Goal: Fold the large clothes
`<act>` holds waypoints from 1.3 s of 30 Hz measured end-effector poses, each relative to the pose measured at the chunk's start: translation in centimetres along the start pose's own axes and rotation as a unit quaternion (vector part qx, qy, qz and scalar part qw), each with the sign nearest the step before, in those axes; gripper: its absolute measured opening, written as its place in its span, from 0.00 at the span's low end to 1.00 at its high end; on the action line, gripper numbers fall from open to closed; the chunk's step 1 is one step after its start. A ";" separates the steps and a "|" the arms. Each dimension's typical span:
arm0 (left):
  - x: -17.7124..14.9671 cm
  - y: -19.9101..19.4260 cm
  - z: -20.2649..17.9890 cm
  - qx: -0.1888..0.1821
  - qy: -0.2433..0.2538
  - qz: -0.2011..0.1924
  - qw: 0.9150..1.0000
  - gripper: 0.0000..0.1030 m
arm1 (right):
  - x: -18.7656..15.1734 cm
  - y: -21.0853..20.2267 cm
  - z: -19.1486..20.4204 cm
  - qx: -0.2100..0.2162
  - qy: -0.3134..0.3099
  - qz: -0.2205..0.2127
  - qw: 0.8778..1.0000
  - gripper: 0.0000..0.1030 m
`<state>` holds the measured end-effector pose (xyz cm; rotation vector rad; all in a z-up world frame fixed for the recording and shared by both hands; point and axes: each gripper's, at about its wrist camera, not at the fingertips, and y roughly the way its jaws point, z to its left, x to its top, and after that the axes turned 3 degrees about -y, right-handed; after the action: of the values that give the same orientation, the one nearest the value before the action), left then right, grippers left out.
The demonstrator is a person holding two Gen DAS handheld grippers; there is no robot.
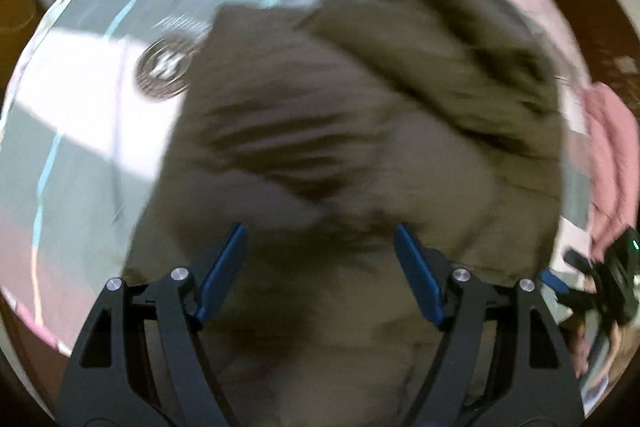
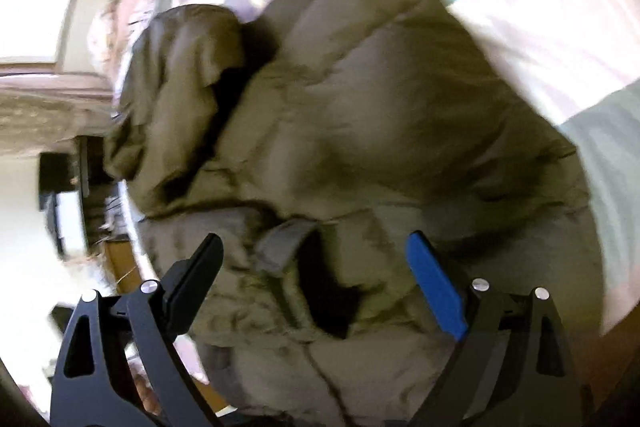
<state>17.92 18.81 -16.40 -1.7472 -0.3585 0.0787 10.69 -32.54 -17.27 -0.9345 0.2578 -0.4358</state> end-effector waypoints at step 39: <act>0.9 2.4 3.1 0.045 -0.022 0.074 0.996 0.88 | 3.7 2.6 5.6 -0.044 -0.065 -0.139 0.987 0.70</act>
<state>18.46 21.55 -19.28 -1.6831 -0.2530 0.2375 16.88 -28.92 -16.29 -1.0852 0.0275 -0.6214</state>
